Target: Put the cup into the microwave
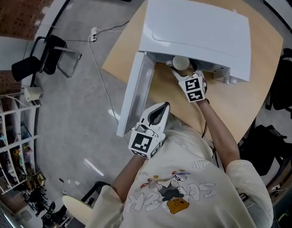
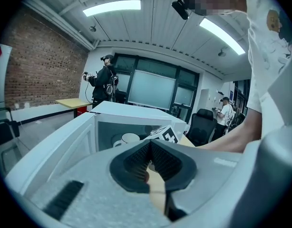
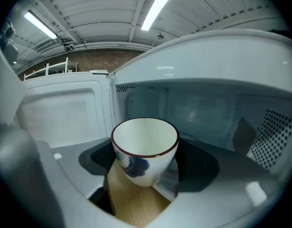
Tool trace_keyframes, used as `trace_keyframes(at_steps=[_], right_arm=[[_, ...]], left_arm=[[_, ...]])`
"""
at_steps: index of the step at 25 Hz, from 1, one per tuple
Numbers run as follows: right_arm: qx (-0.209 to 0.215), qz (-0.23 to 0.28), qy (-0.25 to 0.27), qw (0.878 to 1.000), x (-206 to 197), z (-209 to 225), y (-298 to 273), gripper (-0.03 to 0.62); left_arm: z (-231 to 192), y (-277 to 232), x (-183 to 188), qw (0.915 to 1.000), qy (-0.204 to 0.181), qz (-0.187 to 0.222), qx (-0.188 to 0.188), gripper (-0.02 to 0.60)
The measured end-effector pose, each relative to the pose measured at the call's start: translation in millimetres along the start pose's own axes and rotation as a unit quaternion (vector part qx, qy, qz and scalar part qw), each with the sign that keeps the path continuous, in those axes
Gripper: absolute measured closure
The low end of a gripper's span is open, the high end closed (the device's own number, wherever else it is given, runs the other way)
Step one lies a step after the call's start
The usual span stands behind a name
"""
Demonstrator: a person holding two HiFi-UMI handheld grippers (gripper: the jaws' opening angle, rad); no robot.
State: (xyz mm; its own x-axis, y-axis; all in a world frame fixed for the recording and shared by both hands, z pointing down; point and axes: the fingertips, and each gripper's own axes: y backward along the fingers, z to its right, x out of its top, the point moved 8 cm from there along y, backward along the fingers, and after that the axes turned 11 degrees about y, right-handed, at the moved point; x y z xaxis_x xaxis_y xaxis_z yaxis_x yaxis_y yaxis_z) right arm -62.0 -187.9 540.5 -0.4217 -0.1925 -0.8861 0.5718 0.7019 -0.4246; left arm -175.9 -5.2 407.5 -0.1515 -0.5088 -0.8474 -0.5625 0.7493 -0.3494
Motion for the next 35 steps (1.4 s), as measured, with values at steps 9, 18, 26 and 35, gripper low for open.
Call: trace_keyframes(at_steps=[9,18,26,35], right_arm=[[-0.054,0.009,-0.049,0.997,10,11,-52,0.206],[-0.061,0.012,-0.048,0.997,13,20,-64,0.21],[-0.033,0.029,-0.05,0.998,20,11,-33,0.114],[-0.049,0.044,-0.086,0.994,23,-10,67,0.195]], left_arm=[[-34,14,14,1.0,0.003,0.002,0.006,0.577],[-33,13,15,0.9999,0.005,0.009,-0.002,0.577],[-26,5,12,0.9999,0.015,0.005,-0.002,0.577],[-17,-5,3,0.9984,0.046,0.027,0.02,0.577]])
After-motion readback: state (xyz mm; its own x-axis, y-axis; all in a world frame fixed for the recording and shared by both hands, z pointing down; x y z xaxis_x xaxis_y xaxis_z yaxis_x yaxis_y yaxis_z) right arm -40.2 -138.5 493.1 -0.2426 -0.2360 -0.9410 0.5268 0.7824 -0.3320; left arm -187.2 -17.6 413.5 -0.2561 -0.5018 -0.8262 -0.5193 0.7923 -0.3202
